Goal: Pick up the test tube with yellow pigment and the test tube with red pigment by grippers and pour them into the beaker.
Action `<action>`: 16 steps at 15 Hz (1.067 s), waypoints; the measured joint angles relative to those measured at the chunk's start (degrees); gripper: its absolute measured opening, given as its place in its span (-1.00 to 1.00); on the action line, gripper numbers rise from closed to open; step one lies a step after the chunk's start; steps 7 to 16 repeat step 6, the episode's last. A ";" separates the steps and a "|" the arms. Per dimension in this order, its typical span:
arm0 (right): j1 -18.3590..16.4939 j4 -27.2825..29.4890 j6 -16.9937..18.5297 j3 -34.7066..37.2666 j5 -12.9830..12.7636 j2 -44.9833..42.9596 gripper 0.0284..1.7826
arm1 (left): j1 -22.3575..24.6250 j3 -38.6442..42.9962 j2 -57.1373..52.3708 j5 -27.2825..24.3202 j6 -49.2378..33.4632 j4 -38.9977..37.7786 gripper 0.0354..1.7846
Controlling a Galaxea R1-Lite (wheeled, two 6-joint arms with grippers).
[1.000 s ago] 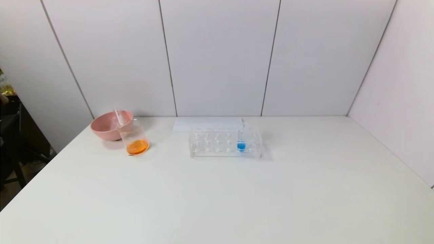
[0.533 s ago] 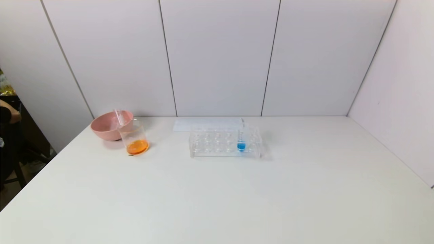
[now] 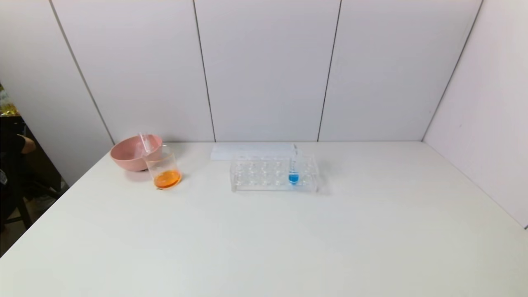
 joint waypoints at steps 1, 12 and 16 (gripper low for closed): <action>0.02 0.00 0.06 0.00 0.00 0.00 0.91 | 0.00 0.00 0.00 -0.05 0.00 0.00 0.98; 0.07 0.00 0.06 0.00 0.00 0.00 0.91 | 0.00 0.00 0.00 -0.02 0.00 0.00 0.98; 0.07 0.00 0.06 0.00 0.00 0.00 0.91 | 0.00 0.00 0.00 -0.02 0.00 0.00 0.98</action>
